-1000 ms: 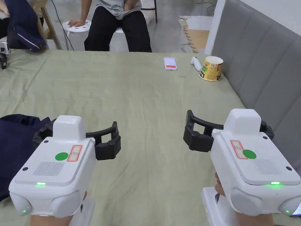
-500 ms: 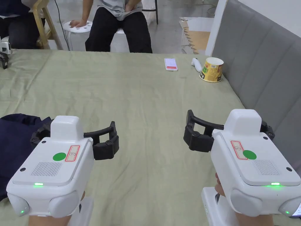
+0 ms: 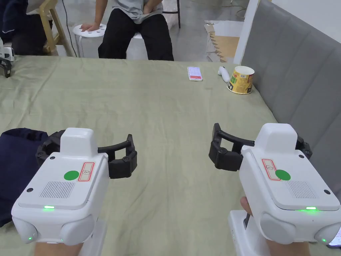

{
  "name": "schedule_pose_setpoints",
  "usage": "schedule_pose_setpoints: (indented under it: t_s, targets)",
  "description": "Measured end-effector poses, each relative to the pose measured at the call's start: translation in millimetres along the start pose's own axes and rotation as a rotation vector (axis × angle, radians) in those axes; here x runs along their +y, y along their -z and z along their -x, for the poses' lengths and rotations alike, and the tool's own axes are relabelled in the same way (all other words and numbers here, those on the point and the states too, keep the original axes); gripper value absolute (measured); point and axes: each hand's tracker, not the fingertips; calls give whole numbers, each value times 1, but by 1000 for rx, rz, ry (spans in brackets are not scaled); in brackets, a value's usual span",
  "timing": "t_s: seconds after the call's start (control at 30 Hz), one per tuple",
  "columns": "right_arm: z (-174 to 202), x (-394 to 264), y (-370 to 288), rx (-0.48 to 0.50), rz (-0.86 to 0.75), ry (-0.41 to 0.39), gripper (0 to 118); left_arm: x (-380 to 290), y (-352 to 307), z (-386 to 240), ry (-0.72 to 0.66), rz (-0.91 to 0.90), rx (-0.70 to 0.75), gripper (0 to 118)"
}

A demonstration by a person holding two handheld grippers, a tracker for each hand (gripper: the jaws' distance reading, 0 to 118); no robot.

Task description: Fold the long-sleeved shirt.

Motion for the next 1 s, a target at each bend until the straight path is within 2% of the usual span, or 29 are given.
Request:
schedule_pose_setpoints:
  t_s: [0.13, 0.63, 1.0]
  targets:
    - [0, -2, 0, 9, -4, -27, 118, -1, -1, -2, 13, -4, 0, 111]
    - [-4, -5, 0, -14, -62, -18, 118, 0, 0, -1, 12, -5, 6, 111]
    - [-3, -4, 1, 9, -22, -28, 118, 3, 0, -3, 26, -13, 1, 111]
